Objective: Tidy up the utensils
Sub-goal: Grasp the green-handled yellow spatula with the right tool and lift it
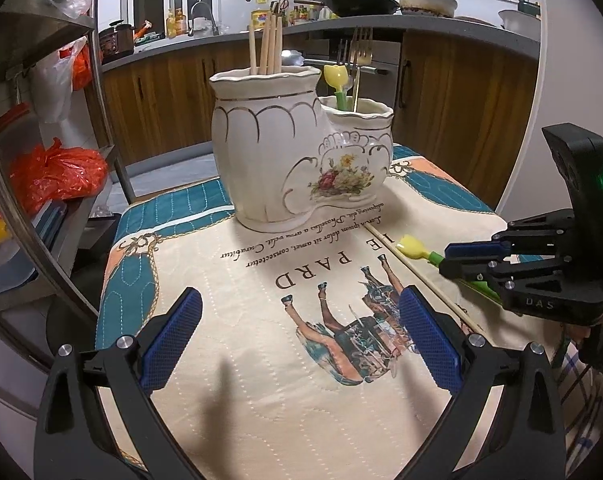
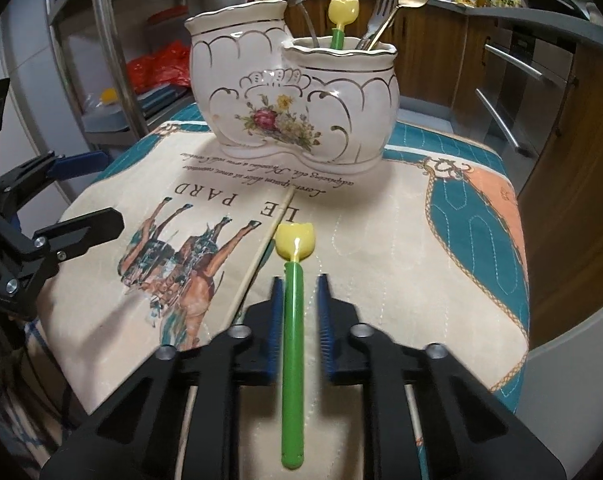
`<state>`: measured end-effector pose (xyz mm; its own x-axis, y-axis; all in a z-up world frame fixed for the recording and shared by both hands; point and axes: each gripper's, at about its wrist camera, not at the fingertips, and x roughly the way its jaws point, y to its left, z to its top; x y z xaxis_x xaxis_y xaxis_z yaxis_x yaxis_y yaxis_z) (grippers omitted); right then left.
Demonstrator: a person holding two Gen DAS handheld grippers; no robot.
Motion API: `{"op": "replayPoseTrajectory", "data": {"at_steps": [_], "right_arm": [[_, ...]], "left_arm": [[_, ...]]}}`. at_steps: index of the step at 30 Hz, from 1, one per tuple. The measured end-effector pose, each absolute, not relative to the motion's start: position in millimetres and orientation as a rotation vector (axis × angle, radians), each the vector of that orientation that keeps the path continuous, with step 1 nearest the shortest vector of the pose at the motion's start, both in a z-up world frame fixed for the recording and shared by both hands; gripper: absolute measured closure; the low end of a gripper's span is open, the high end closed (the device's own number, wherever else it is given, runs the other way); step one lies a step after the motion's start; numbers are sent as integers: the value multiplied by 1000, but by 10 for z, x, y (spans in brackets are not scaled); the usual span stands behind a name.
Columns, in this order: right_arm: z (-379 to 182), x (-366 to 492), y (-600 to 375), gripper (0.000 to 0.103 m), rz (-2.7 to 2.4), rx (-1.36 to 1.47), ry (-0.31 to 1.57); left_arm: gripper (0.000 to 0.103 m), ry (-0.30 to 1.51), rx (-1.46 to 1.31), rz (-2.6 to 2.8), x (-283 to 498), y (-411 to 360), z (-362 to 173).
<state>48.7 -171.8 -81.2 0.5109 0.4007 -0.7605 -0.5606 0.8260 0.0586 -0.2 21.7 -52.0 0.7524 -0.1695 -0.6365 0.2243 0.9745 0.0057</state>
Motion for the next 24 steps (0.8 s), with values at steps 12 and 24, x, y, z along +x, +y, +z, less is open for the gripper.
{"op": "replayPoseTrajectory", "data": {"at_steps": [12,24], "right_arm": [[-642,479,-2110,93,539,-125,774],[-548,450,-2442,93,507,-66,719]], "left_arm": [[6,726,105,-252,52,-166,-498],[14,848,126,-224,190,-634,-715]]}}
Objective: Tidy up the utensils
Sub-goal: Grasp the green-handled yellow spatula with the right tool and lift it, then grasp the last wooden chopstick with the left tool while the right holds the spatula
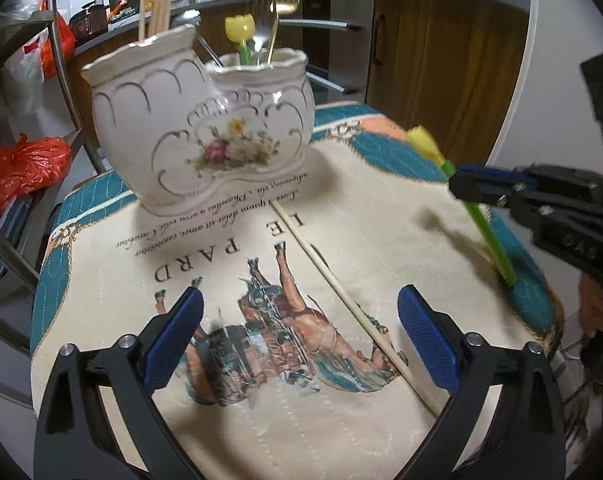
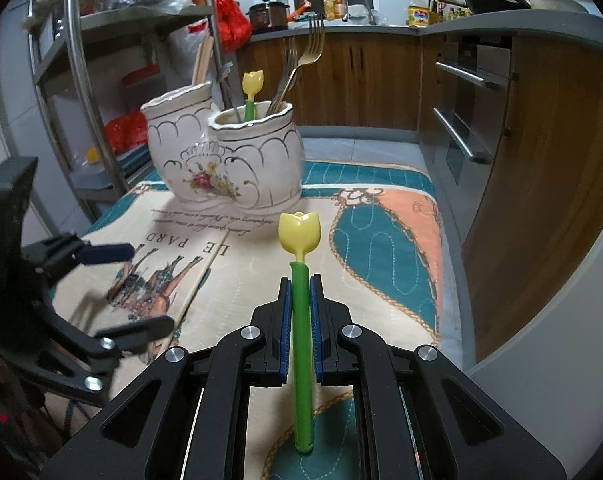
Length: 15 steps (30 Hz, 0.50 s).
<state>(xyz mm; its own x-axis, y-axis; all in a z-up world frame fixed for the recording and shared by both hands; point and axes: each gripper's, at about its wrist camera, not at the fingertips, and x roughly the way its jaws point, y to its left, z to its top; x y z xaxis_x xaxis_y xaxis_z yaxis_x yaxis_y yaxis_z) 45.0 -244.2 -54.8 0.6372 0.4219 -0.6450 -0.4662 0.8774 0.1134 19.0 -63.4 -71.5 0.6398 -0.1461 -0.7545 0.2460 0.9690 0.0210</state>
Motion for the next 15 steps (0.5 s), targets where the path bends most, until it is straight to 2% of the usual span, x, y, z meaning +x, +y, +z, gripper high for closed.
{"op": "replayPoseTrajectory", "data": {"at_steps": [3,6,11,13,15], "right_arm": [[-541,426,-2443,93,515,-63,711],[-535,414,-2429,93,522,-62,707],[-531,382,-2398,93,537,-64,703],[-526,373,-2378,93,540,-66,701],[-519,372,-2362,93,543,-67,700]], "left_arm": [[26,883,135,-213,210,-674,-789],[34,883,119,-191,217,-640,-804],[62,881,86,-169,288,-500,-776],[81,883,81,-179,315,-448,-766],[94,885,94,-196,343,-428,-754]]}}
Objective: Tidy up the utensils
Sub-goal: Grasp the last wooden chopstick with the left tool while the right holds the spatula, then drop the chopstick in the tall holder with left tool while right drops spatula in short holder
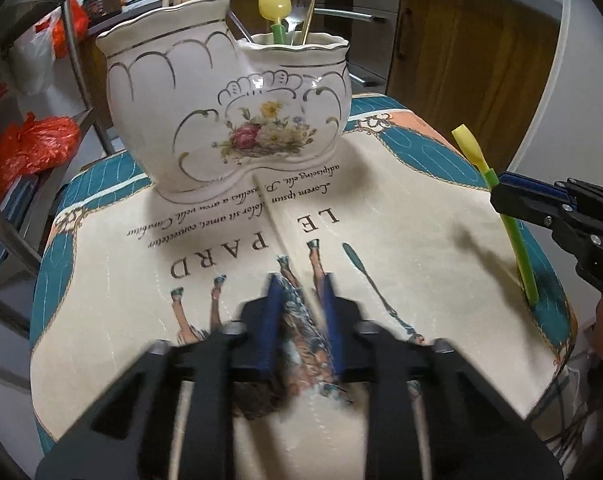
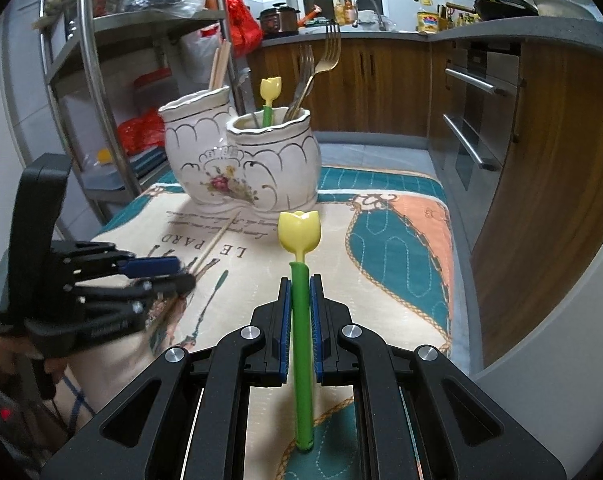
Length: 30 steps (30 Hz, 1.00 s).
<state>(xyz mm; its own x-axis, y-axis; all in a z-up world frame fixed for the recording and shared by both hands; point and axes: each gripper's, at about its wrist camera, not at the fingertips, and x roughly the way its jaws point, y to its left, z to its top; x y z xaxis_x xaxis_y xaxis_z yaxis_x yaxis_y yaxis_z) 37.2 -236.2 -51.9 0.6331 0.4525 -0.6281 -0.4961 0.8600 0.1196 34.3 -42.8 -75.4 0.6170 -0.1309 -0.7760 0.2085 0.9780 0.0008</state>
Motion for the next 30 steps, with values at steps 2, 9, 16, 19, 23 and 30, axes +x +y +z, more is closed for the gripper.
{"op": "replayPoseTrajectory", "data": {"at_steps": [2,9,16,19,23,30], "right_arm": [[-515,364,-2348,93,546,-70,697],[-501,344,-2332,93,546,-72,691],[-474,312,-2293,93,567,-70,671],[-479,309,-2243,93,576,-77,673],[-485,307,-2200,93,580,-83,677],[-478,290,-2124,93,592,-97,676]], "left_arm": [[94,887,100,-223,376,-380,-749],[99,888,126,-282,350,-286,-689],[99,902,235,-337,232,-252,-662],[99,918,246,-341,242,-234,-680],[96,926,235,-339,231,-252,-717],[92,899,201,-353,250,-207,-745]]}}
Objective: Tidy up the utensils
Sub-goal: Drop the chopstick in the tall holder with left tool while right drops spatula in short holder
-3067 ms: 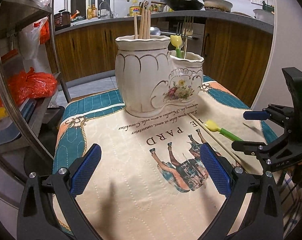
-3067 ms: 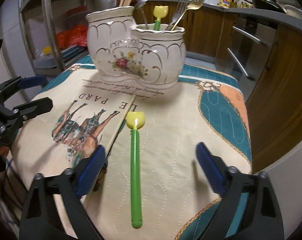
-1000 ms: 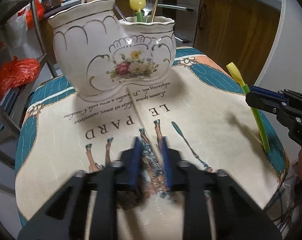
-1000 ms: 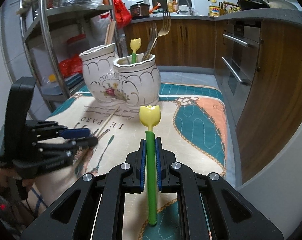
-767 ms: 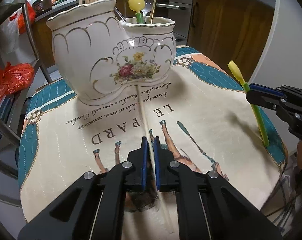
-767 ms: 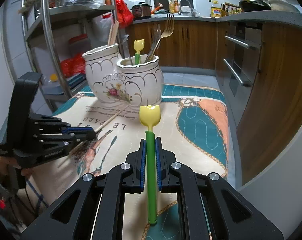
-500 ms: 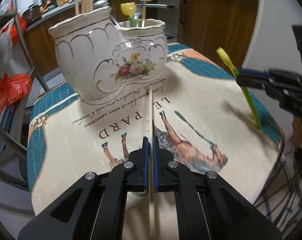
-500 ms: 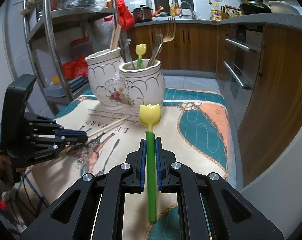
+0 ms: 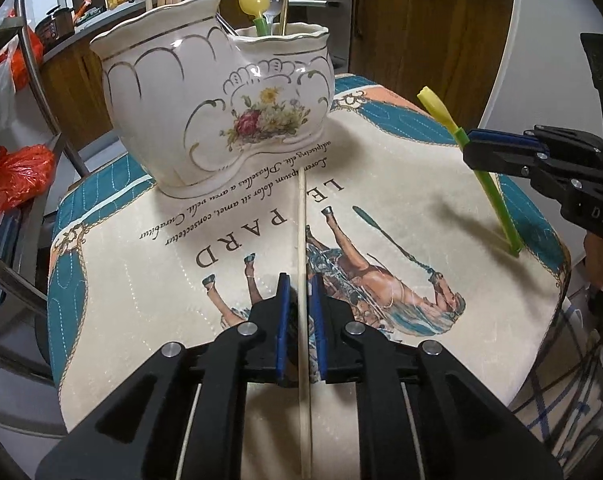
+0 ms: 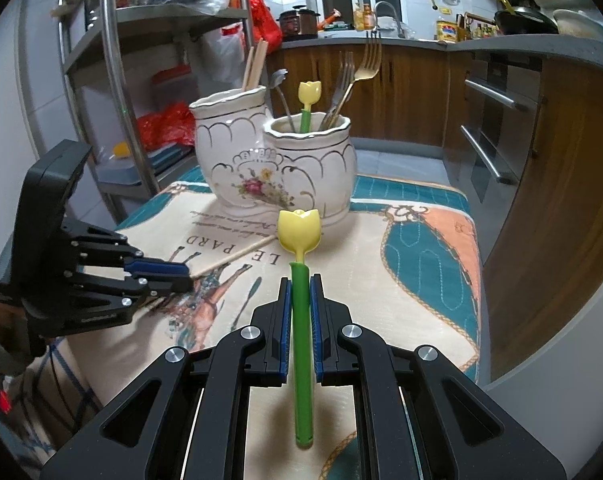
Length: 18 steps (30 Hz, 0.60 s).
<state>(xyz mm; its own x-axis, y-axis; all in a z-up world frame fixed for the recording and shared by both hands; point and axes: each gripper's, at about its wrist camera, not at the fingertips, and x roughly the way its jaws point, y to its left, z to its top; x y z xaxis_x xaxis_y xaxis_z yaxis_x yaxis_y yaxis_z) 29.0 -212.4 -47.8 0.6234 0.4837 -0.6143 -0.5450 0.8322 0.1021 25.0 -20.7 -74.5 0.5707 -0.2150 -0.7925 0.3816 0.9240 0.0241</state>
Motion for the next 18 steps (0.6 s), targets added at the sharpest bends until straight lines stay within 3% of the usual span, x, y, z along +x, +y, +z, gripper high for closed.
{"op": "replayPoseTrajectory", "data": {"at_steps": [4,18], "right_arm": [[-476,291,-2102,93,590,-90,664],[-277,364,-2025,93,595,-22,576]], "left_arm": [[99,873,201,-369,240,-162,-753],[99,581,165,-443,0,180,-366]]}}
